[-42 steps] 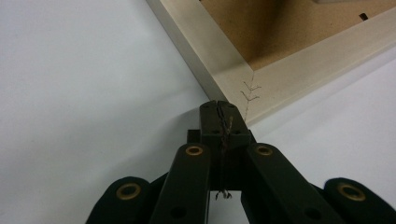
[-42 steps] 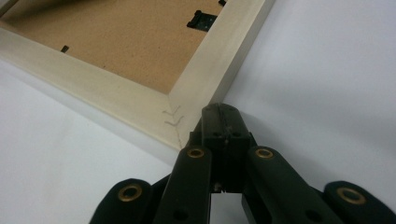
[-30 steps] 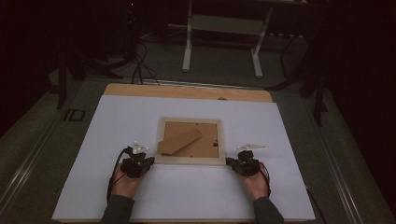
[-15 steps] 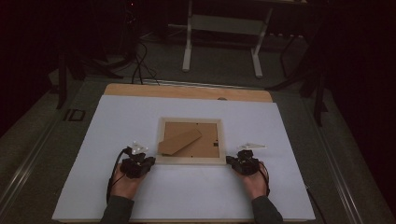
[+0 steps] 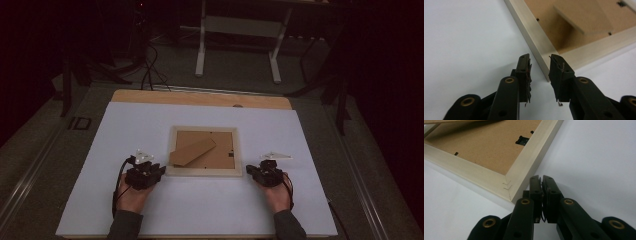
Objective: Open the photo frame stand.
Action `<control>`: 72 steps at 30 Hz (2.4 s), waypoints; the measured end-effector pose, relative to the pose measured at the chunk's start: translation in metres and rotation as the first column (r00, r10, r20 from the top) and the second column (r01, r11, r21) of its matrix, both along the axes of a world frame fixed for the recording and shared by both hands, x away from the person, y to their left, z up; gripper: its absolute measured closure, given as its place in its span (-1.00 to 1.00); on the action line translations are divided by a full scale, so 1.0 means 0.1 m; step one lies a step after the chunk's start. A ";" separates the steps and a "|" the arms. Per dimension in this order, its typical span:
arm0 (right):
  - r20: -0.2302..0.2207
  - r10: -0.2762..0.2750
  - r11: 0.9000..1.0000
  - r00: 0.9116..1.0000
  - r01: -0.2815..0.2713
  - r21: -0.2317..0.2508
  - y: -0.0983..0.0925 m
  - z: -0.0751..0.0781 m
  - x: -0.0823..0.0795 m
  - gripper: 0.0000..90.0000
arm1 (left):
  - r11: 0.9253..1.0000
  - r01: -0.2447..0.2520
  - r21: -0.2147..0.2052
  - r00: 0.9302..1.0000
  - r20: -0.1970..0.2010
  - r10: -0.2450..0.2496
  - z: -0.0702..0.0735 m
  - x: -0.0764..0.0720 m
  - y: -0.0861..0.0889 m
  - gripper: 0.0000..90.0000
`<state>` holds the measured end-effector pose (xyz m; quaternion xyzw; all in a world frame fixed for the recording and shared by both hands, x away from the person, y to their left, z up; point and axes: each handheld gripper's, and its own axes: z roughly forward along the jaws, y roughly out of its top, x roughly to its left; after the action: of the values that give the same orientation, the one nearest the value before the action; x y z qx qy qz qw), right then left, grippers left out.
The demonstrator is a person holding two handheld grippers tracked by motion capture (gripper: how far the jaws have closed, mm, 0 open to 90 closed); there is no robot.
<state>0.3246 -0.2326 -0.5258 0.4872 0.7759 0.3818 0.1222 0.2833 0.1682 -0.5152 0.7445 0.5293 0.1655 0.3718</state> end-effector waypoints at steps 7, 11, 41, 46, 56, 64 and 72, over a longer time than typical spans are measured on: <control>0.014 0.010 1.000 1.000 -0.011 0.008 -0.02 0.03 -0.01 0.89 | 0.997 -0.004 -0.078 1.000 0.011 0.005 0.16 -0.03 0.11 0.40; 0.016 0.013 1.000 1.000 -0.013 0.011 -0.02 0.04 -0.01 0.87 | 0.996 0.008 -0.090 1.000 0.025 -0.006 0.27 -0.03 0.15 0.34; 0.023 0.010 0.999 1.000 -0.011 0.039 -0.09 0.07 0.00 0.71 | 0.974 0.209 -0.082 0.976 -0.048 -0.213 0.66 0.56 -0.15 0.15; 0.024 0.009 0.999 1.000 -0.010 0.044 -0.09 0.08 0.00 0.69 | 0.964 0.247 -0.095 0.964 -0.073 -0.254 0.62 0.72 -0.22 0.16; 0.019 0.009 0.999 1.000 -0.010 0.048 -0.10 0.07 0.00 0.65 | 0.953 0.288 -0.089 0.948 -0.113 -0.297 0.58 0.93 -0.32 0.01; 0.023 0.011 0.999 1.000 -0.012 0.051 -0.11 0.07 0.00 0.63 | 0.947 0.316 -0.061 0.936 -0.145 -0.321 0.52 1.06 -0.43 -0.04; 0.021 -0.002 0.998 1.000 0.001 0.064 -0.16 0.09 0.01 0.62 | 0.941 0.336 -0.038 0.924 -0.180 -0.337 0.47 1.16 -0.54 -0.05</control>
<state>0.3252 -0.2488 -0.5172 0.4873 0.7615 0.4116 0.1151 0.3991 0.1146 -0.4680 0.8351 0.4263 0.0282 0.3464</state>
